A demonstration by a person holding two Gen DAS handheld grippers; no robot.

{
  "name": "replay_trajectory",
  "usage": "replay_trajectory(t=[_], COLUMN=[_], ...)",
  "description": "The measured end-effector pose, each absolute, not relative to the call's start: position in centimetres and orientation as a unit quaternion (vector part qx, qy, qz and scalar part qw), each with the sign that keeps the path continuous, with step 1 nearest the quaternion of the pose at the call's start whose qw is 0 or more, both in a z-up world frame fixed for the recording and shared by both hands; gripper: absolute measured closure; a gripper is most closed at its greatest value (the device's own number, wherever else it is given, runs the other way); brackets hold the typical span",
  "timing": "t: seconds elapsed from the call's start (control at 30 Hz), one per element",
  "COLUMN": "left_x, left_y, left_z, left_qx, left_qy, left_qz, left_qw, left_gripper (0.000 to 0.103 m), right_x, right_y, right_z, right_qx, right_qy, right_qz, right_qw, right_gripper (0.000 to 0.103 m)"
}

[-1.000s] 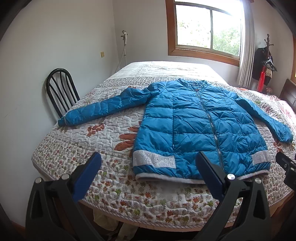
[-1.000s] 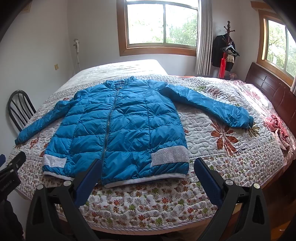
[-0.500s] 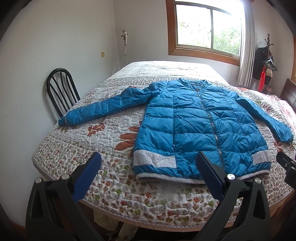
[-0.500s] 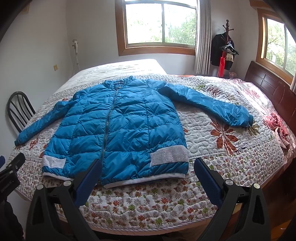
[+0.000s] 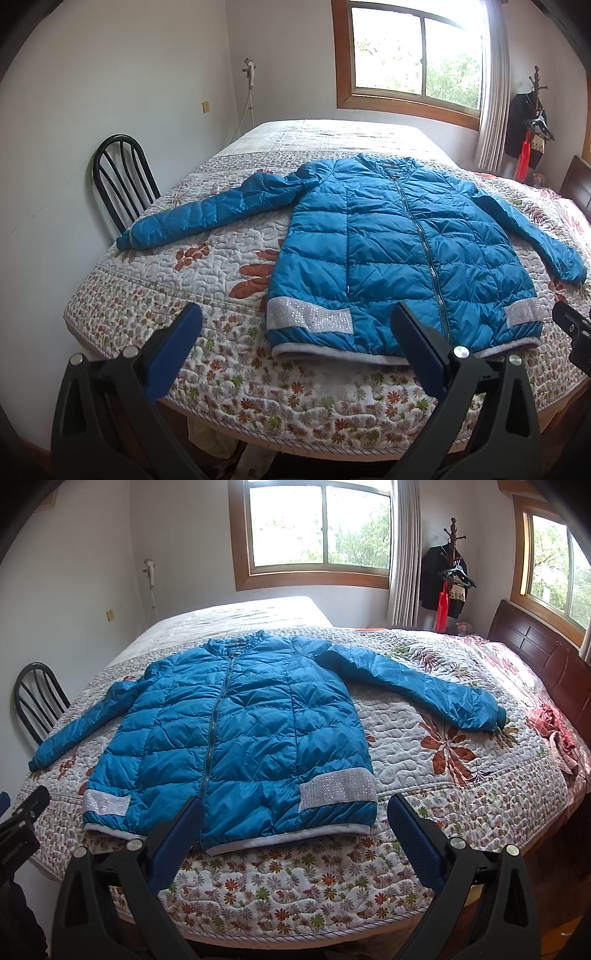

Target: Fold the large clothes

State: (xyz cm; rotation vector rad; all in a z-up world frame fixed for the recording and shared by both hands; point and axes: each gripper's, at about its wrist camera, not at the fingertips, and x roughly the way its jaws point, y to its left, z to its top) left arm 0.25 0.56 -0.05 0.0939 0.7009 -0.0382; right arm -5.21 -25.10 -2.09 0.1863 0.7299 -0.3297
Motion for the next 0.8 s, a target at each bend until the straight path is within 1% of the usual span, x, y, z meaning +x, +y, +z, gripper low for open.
replay_trajectory(t=[0.8], left_x=[0.16], left_y=[0.88], left_z=[-0.29], left_qx=[0.046], left_qy=[0.343], left_qz=[-0.018], left_qw=[0.938], left_gripper=[0.003], right_x=[-5.05], right_y=[-25.11], right_z=[-2.27], right_qx=[0.092], right_qy=[0.356], right_qz=[-0.158], right_qw=[0.916], right_gripper=[0.004])
